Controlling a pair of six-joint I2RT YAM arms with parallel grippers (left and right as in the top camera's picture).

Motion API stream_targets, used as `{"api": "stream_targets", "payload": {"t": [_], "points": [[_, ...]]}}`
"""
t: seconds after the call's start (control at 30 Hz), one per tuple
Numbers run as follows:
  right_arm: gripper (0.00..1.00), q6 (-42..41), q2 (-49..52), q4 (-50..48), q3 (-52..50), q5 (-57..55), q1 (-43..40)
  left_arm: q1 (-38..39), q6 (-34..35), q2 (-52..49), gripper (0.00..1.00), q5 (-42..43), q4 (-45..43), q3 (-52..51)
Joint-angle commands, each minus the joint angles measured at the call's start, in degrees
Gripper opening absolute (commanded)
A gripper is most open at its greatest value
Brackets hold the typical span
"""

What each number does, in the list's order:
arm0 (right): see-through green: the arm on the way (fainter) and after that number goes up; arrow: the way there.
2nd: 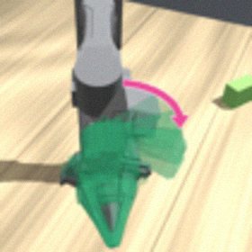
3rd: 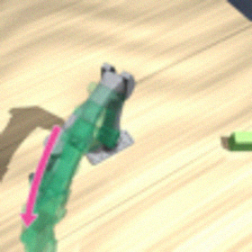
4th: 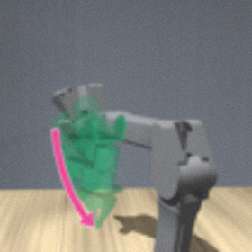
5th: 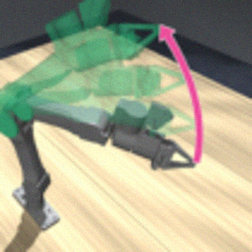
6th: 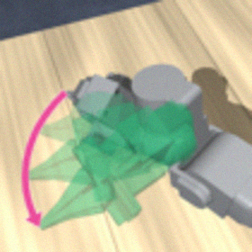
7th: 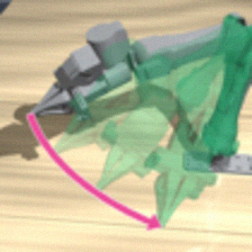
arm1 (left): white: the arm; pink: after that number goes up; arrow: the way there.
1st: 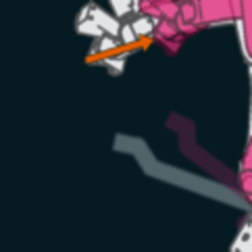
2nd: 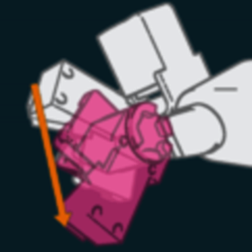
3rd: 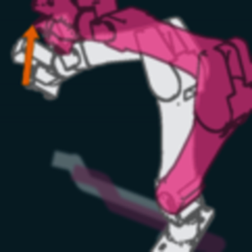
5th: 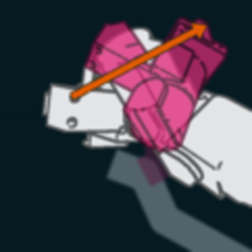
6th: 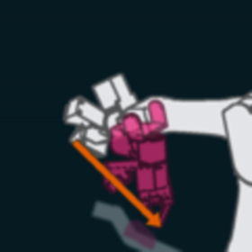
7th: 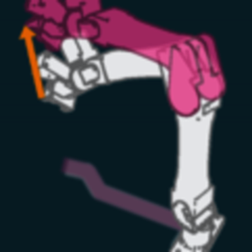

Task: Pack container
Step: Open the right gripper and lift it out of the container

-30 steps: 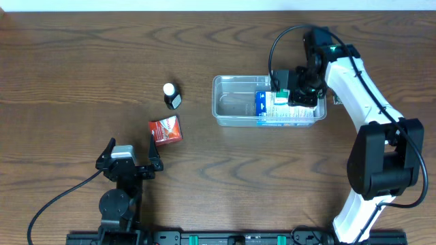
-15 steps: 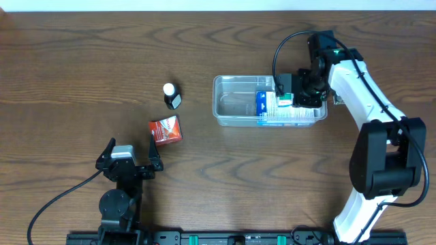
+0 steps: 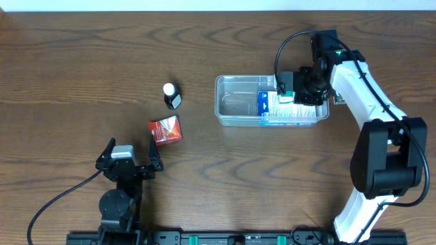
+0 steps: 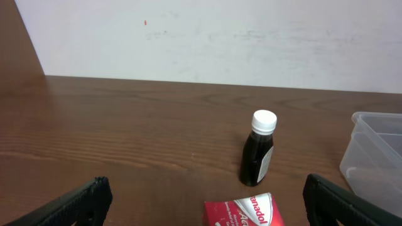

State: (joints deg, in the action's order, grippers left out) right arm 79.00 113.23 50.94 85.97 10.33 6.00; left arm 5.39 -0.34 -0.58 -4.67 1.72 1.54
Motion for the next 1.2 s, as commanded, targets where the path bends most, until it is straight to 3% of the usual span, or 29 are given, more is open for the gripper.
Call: {"api": "stream_targets", "payload": {"t": [0.0, 0.2, 0.37, 0.63, 0.83, 1.07, 1.17], "points": [[0.45, 1.03, 0.39, -0.92, -1.31, 1.05, -0.35, -0.24, -0.94, 0.35, 0.98, -0.44, 1.88, -1.31], [0.45, 1.01, 0.44, -3.17, -2.03, 1.11, -0.35, -0.24, -0.96, 0.35, 0.98, -0.44, 1.88, -1.31], [0.64, 0.72, 0.76, -3.80, -2.10, 1.09, -0.37, -0.24, -0.94, 0.35, 0.98, -0.44, 1.88, -1.31], [0.72, -2.82, 0.76, -3.80, -2.03, 1.11, -0.31, -0.24, -0.94, 0.35, 0.98, -0.44, 1.88, -1.31], [0.82, -12.00, -0.85, -3.80, -1.29, 1.66, 1.51, -0.24, -0.94, 0.35, 0.98, -0.44, 1.88, -1.31], [0.78, -24.24, -9.77, -4.11, -1.22, 1.68, 4.42, -0.24, -0.94, 0.35, 0.98, -0.46, 1.88, -1.31], [0.78, -37.11, -15.80, -6.19, -1.22, -1.66, 4.04, -0.24, -0.96, 0.35, 0.98, -0.44, 1.88, -1.31]]}}
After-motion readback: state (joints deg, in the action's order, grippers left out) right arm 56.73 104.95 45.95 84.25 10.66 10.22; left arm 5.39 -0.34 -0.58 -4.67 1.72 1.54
